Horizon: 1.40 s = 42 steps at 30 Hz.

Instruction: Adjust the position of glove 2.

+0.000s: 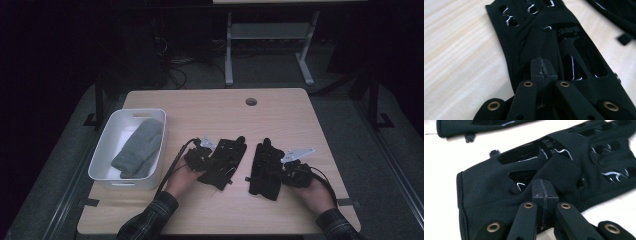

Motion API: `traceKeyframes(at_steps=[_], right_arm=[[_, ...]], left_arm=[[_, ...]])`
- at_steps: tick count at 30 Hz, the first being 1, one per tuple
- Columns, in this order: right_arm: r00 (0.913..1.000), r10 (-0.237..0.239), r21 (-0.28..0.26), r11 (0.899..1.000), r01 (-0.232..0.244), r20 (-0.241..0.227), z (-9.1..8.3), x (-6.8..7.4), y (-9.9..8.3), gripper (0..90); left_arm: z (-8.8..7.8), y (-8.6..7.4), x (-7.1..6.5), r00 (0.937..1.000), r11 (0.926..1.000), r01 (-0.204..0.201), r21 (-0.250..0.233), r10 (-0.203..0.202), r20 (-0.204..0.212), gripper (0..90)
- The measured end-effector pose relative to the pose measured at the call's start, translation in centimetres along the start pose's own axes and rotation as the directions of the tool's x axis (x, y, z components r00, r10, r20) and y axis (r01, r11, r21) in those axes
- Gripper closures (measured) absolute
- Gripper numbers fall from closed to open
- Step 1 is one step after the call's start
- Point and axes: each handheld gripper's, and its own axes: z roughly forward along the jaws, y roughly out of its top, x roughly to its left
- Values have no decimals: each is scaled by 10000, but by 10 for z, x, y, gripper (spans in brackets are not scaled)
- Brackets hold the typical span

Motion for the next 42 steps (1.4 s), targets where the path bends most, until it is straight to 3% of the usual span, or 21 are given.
traceKeyframes(at_steps=[6, 12, 17, 21, 22, 29, 31, 36, 42], right_arm=[[9966, -508, 24, 9987, 511, -649, 7, 12, 5, 900], [9905, -726, 105, 9972, 743, -1166, 7, 23, 3, 900], [9891, -748, 91, 9970, 765, -1270, 7, 24, 3, 900], [9891, -756, 55, 9970, 769, -1267, 7, 24, 3, 900], [9891, -792, 44, 9968, 803, -1244, 7, 24, 3, 900], [9939, -697, -188, 9975, 683, -850, 0, 21, 3, 874], [9955, -645, -278, 9976, 628, -692, -5, 18, 1, 867], [9983, -348, -261, 9991, 336, -464, -13, 16, -8, 866], [9985, -450, -166, 9989, 445, -315, -10, 18, -9, 869]], left_arm=[[-3, -5, -12, 9996, 9998, -179, -1, 179, 229, 899], [2, -1, -14, 9974, 9986, -508, -165, 516, 503, 899], [9, 6, -20, 9928, 9953, -941, -247, 957, 714, 898], [12, 9, -23, 9932, 9954, -820, -499, 858, 786, 898], [11, 10, -22, 9920, 9947, -952, -385, 980, 795, 897], [-1, 10, -14, 9974, 9954, -574, -765, 605, 391, 810], [-6, 7, -9, 9992, 9963, -244, -829, 269, 293, 754], [-5, -1, -2, 9995, 9978, 245, -611, -232, 216, 610], [4, -1, -3, 9993, 9988, 315, -384, -308, 195, 589]])
